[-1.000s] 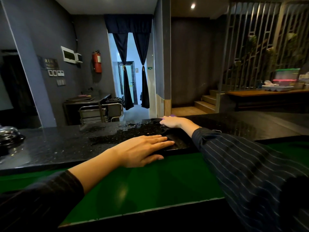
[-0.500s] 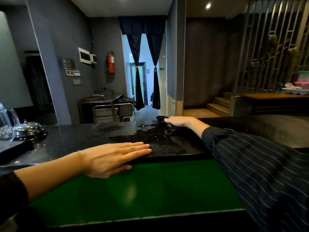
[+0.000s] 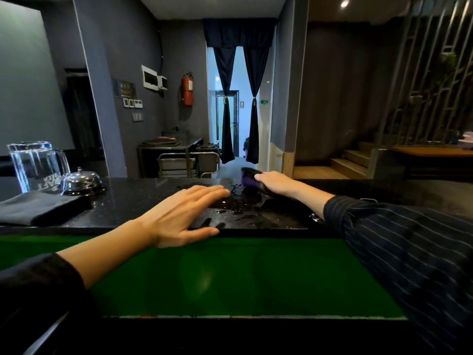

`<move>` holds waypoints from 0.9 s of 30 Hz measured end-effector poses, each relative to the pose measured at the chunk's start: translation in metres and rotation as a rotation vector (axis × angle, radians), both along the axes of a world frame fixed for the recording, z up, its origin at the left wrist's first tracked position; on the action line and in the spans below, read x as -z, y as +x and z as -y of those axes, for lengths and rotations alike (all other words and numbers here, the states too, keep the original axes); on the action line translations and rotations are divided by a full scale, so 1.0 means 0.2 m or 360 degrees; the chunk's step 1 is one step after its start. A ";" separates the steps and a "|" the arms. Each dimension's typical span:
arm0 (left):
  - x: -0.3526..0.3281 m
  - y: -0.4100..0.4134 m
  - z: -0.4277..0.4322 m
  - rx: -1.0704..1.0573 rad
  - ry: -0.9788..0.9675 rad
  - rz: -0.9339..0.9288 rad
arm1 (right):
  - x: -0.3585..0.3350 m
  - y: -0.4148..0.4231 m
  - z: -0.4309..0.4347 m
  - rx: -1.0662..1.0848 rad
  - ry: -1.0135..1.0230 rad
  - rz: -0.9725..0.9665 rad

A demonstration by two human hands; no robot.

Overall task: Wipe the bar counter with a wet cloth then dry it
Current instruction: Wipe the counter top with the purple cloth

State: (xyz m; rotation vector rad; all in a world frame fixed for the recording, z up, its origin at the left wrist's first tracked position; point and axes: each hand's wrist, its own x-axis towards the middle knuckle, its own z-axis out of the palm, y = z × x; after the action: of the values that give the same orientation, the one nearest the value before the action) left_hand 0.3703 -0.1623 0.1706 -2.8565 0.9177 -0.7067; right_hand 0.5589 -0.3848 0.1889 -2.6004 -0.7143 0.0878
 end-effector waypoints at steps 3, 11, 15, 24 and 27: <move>0.02 -0.03 -0.14 -0.0365 0.0014 -0.0200 | 0.01 0.04 -0.06 0.0055 -0.0194 -0.0051; 0.03 -0.03 -0.19 -0.0574 0.0050 -0.0319 | 0.01 0.04 -0.38 -0.0189 -0.0399 -0.0246; 0.03 -0.05 -0.20 -0.0612 0.0019 -0.0384 | 0.03 -0.07 -0.46 -0.0384 -0.0422 -0.0161; 0.04 -0.05 -0.20 -0.0569 -0.0362 -0.0377 | 0.06 -0.03 -0.26 0.0001 -0.0014 0.0147; 0.05 -0.04 -0.21 -0.0553 -0.0368 -0.0333 | 0.03 0.01 -0.36 0.0026 -0.0198 0.0081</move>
State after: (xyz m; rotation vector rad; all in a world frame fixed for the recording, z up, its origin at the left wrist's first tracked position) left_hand 0.3622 -0.1203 0.1602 -3.2200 0.3508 -0.5125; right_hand 0.5612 -0.3121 0.1824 -2.7353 -0.7263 0.0632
